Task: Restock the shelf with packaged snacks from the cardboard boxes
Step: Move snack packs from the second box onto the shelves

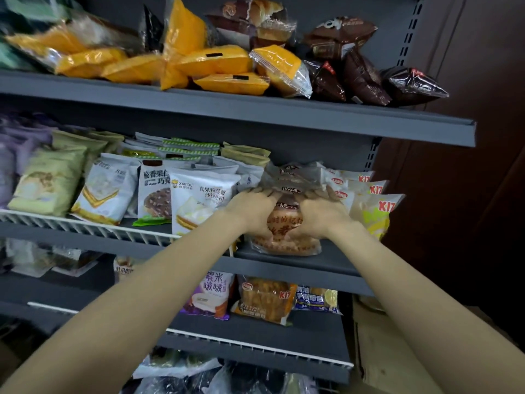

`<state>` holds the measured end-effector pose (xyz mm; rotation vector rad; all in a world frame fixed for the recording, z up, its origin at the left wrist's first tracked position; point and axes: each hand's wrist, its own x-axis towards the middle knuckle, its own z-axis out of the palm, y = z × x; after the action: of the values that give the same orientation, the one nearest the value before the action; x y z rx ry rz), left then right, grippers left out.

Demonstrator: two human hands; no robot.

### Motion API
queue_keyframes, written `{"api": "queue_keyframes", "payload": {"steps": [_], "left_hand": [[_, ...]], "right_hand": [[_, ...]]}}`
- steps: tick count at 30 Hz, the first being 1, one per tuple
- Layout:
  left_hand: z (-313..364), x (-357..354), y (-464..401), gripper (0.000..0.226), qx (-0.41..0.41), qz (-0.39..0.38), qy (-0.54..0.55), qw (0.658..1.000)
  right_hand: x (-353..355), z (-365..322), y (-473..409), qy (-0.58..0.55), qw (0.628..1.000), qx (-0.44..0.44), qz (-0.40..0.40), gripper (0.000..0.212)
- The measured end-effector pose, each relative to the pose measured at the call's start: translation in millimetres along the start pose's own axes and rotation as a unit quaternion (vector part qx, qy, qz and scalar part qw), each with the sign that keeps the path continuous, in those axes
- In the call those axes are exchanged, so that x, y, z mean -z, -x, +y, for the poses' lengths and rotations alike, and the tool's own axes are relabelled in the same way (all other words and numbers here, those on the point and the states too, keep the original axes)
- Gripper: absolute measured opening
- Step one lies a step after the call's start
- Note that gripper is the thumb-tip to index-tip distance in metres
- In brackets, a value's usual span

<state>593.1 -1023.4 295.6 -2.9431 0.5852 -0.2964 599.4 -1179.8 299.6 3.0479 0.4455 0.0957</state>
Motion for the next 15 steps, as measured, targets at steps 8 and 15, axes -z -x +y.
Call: {"api": "queue_keyframes", "payload": {"steps": [8,15], "left_hand": [[-52.9,8.0,47.9,0.046,0.150,0.398,0.124,0.896],[-130.3,5.3,47.8,0.075,0.427,0.198,0.623,0.624]], "right_hand": [[23.9,-40.1,-4.4,-0.220,0.972,0.063,0.054,0.063],[37.2,-115.0,-39.6,-0.479,0.876,-0.054,-0.018,0.081]]}}
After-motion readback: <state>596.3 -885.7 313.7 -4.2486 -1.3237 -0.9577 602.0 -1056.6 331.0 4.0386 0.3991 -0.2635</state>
